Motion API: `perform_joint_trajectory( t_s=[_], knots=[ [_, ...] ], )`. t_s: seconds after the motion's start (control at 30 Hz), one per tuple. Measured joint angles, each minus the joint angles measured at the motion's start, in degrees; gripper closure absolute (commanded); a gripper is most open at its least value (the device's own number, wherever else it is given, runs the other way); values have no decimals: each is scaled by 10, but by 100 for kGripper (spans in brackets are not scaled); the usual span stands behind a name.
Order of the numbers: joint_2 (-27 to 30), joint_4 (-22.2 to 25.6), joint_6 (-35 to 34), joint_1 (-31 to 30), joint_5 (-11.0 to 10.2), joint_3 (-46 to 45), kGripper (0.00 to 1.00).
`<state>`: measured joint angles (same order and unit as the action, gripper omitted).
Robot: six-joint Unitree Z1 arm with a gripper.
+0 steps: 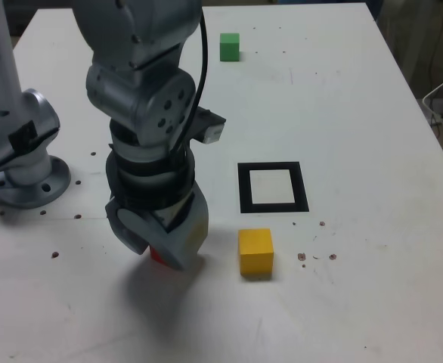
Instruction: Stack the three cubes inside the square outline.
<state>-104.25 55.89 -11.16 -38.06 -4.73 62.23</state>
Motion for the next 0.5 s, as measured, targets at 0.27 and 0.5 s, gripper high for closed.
perform_joint_trajectory(
  t_s=[0.27,0.5],
  knots=[
    [3,1,0,0,-2,0,80],
    [12,33,0,8,-6,14,81]
  ],
)
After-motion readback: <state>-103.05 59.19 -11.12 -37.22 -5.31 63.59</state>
